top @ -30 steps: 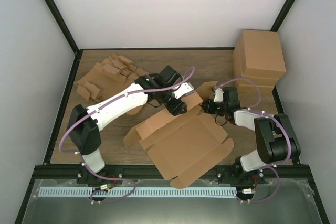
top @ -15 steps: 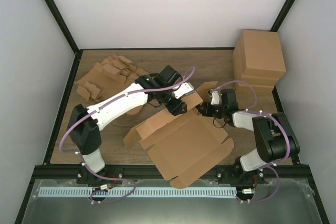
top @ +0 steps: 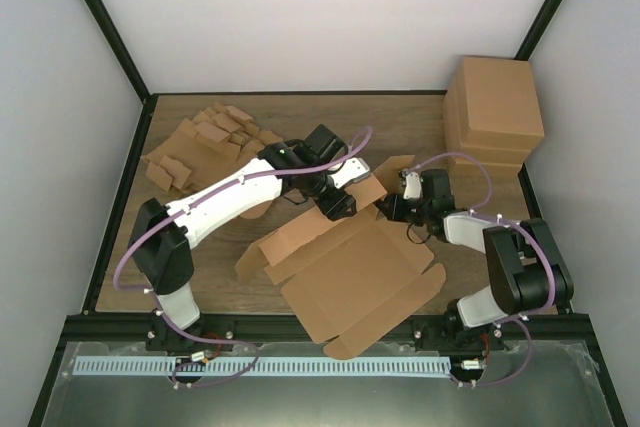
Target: Fold the paper box
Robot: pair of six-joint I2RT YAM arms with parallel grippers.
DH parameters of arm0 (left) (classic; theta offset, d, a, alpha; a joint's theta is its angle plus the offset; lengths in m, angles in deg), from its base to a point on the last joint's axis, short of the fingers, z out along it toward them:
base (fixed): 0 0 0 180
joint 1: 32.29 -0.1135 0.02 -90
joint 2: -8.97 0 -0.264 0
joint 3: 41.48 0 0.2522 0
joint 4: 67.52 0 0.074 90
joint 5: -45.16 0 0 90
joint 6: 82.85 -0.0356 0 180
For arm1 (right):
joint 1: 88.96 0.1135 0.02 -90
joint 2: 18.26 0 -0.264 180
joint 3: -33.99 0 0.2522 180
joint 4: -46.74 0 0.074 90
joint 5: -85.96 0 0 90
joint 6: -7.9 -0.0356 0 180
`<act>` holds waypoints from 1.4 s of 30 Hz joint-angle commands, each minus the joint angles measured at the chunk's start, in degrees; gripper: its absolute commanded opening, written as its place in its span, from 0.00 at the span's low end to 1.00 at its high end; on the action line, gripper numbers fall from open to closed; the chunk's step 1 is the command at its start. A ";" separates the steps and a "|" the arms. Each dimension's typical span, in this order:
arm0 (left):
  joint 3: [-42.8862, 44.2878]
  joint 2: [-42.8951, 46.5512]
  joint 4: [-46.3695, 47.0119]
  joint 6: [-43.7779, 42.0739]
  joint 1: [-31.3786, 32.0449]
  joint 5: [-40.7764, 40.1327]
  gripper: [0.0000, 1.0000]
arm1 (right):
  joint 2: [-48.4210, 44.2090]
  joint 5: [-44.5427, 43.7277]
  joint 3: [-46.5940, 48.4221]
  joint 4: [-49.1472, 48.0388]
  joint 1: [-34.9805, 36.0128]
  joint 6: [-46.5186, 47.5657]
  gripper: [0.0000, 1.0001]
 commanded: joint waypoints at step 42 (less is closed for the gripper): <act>-0.52 -3.46 -2.60 -0.14 0.46 3.11 0.64 | -16.45 10.73 1.32 -11.37 -12.38 31.39 1.00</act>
